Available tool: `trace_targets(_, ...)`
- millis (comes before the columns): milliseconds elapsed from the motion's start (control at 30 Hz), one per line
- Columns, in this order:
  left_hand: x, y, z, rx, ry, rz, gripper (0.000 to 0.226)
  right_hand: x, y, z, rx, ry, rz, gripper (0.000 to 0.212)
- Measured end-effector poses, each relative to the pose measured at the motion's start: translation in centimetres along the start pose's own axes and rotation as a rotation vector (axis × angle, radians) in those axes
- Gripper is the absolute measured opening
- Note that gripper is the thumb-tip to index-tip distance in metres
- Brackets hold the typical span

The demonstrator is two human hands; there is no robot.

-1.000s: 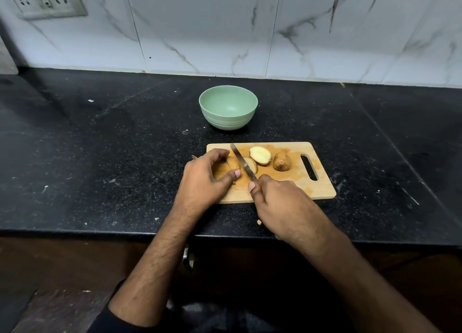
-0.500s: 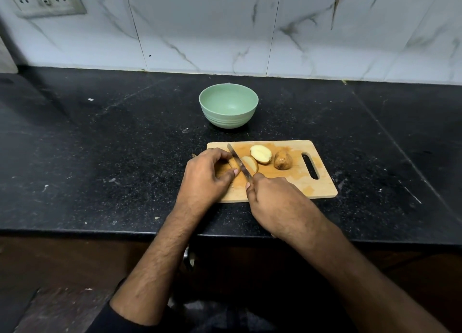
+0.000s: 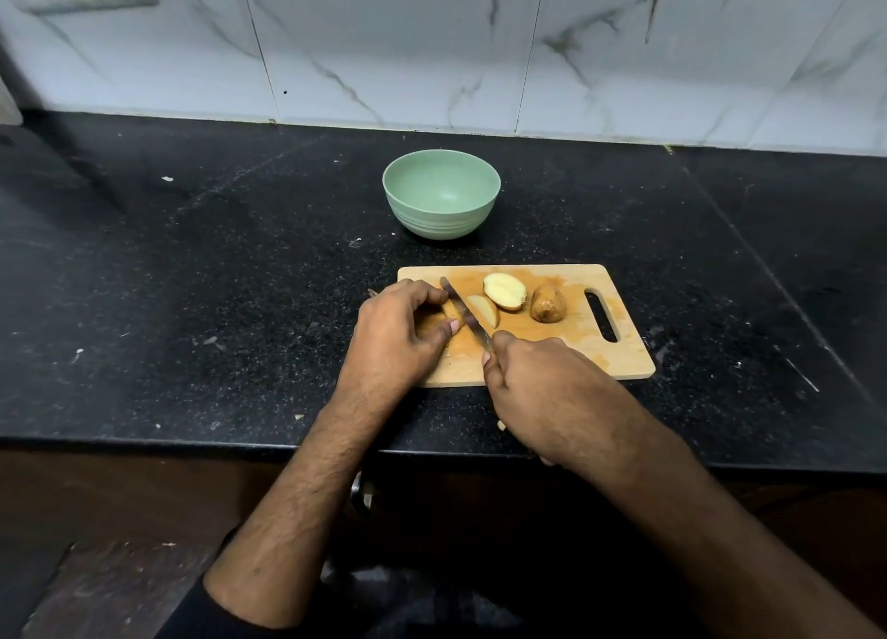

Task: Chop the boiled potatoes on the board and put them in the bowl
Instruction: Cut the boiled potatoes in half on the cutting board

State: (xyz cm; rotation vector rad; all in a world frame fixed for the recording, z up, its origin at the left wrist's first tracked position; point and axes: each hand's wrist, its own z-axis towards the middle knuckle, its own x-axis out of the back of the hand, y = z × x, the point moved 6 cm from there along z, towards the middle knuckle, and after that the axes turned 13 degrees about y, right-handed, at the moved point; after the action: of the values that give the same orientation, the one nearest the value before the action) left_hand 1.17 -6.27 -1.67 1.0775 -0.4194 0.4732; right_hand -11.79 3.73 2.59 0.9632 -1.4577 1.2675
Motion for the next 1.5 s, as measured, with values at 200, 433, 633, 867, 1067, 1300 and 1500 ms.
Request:
trace_targets(200, 0.0, 0.1, 0.2, 0.005, -0.004, 0.011, 0.029, 0.0, -0.1, 0.8, 0.005, -0.07, -0.027, 0.033)
trace_targets(433, 0.0, 0.0, 0.2, 0.01, 0.022, 0.009, 0.029, -1.5, -0.4, 2.9, -0.033, -0.073, -0.027, 0.031)
trace_targets(633, 0.2, 0.3, -0.1, 0.025, 0.056, 0.005, 0.03, -2.2, 0.2, 1.8, -0.062, -0.084, -0.007, 0.031)
trace_targets(867, 0.1, 0.4, -0.4, -0.007, 0.07, 0.01, 0.026, -2.0, 1.0, -1.1, -0.07, -0.145, -0.004, 0.029)
trace_targets(1067, 0.3, 0.8, -0.5, -0.005, 0.062, 0.02, 0.026, -1.3, 1.5, -2.8, -0.064, -0.153, -0.018, 0.029)
trace_targets(1300, 0.4, 0.7, -0.6, 0.028, 0.055, 0.041, 0.03, 0.0, 2.0, -4.5, -0.051, -0.096, -0.015, 0.031)
trace_targets(1500, 0.4, 0.6, -0.6, 0.05, 0.015, 0.041, 0.04, 1.5, 1.4, -3.9, -0.061, 0.049, 0.028, 0.028)
